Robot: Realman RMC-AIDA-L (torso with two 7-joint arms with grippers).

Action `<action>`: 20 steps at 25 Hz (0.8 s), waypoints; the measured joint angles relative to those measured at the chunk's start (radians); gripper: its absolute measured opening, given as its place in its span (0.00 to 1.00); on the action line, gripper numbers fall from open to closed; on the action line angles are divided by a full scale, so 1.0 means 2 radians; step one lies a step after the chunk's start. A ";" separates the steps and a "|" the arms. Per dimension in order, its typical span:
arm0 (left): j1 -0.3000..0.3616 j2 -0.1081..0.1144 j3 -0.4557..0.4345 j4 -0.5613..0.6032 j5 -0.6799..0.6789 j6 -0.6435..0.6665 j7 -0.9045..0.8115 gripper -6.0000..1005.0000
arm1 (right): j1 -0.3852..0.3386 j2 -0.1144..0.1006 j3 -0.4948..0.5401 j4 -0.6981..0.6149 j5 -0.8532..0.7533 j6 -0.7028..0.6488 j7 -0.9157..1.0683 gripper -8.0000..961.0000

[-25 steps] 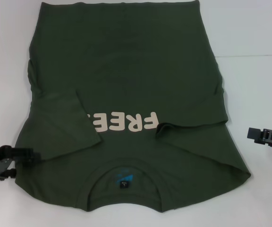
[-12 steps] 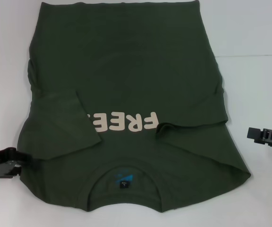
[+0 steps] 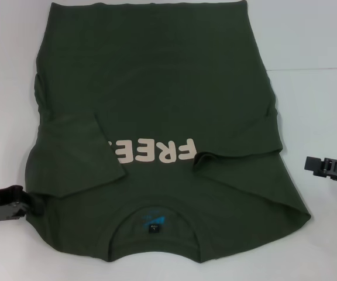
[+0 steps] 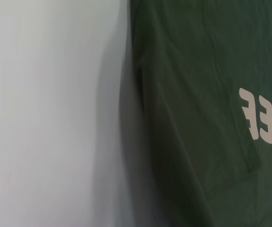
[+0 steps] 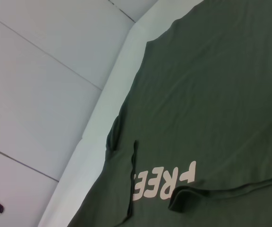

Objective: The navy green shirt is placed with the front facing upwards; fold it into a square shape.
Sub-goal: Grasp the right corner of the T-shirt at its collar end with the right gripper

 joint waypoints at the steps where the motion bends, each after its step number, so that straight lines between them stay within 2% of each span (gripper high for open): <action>1: 0.000 0.000 0.000 0.000 -0.001 0.000 0.001 0.08 | 0.000 0.000 0.000 0.000 0.000 0.000 0.000 0.79; 3: 0.000 0.000 0.000 0.000 -0.003 0.000 0.004 0.07 | 0.000 -0.002 0.000 -0.003 -0.005 -0.001 0.010 0.79; 5: 0.000 0.000 -0.001 0.000 -0.005 0.001 0.005 0.06 | 0.001 -0.009 0.000 -0.007 -0.023 -0.003 0.040 0.79; 13: 0.001 0.001 -0.005 0.001 -0.015 0.007 0.014 0.05 | 0.010 -0.061 -0.001 -0.026 -0.083 -0.036 0.210 0.79; 16: 0.002 0.001 -0.005 0.002 -0.020 0.008 0.018 0.05 | 0.025 -0.065 -0.002 -0.024 -0.122 -0.043 0.242 0.79; 20: 0.002 0.001 -0.003 0.001 -0.023 0.008 0.022 0.05 | 0.048 -0.055 -0.002 -0.018 -0.175 -0.051 0.254 0.79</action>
